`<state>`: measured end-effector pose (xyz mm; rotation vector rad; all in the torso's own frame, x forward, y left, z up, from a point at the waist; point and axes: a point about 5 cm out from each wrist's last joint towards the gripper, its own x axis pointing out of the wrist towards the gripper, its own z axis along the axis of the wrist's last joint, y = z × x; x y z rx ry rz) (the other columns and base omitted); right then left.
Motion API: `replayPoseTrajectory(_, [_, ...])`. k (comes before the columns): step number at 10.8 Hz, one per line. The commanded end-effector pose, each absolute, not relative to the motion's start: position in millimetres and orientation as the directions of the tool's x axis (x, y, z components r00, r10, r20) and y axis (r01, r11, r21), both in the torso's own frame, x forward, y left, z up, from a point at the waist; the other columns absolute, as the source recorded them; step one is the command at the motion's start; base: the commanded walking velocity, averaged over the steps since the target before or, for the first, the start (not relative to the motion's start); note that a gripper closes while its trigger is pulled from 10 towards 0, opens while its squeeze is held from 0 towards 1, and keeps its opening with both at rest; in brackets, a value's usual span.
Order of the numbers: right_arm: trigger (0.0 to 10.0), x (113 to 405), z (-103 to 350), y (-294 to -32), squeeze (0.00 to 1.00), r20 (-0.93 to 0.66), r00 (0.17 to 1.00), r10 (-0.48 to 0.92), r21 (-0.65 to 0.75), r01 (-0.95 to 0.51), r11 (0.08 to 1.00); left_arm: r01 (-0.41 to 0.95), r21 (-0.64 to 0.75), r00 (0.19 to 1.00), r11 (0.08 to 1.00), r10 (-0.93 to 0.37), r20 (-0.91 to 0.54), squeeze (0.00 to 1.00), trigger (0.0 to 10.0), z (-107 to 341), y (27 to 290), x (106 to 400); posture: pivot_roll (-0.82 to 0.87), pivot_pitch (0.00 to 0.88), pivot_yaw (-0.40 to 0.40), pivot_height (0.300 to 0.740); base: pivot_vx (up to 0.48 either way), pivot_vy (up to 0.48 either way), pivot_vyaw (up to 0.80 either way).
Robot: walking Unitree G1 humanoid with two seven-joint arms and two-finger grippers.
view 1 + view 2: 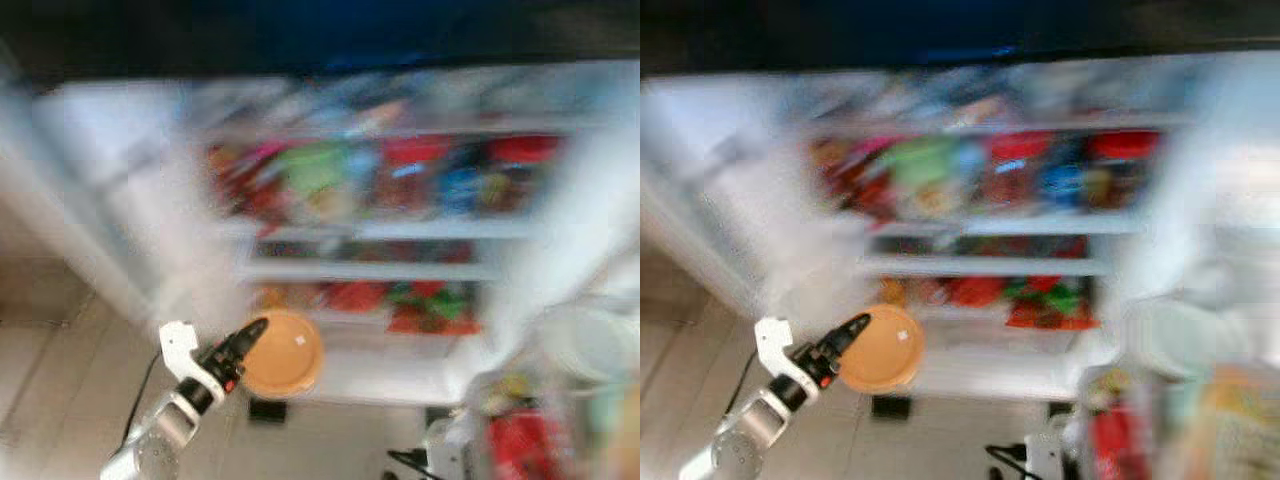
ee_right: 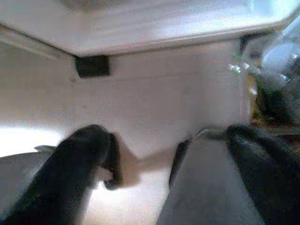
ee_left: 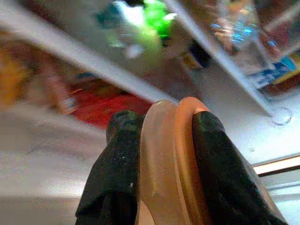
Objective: Restocking fridge
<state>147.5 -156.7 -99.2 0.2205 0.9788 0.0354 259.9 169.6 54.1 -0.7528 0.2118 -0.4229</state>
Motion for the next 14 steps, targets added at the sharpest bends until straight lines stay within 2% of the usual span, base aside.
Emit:
replayPoseTrajectory(1, [10.0,137,-103,-165,0.00,-0.842,0.529,0.104,0.180,0.094,0.979,0.290,-0.718,0.888,0.633,-0.458,-0.045,0.00,10.0,50,165,257,0.06,0.118,0.064,0.740,0.262,0.000,0.00])
replayPoseTrajectory(6, [10.0,138,-103,-163,0.00,-0.840,0.532,0.109,0.187,0.095,0.978,0.289,-0.717,0.886,0.634,-0.461,-0.051,0.00,10.0,50,166,257,0.07,0.119,0.067,0.740,0.260,0.000,0.00])
replayPoseTrajectory(14, [10.0,141,-101,-161,0.00,-0.827,0.549,0.121,0.205,0.095,0.974,0.237,-0.772,0.888,0.589,-0.454,-0.074,0.00,10.0,35,168,269,0.05,0.118,0.069,0.740,0.000,0.000,0.00])
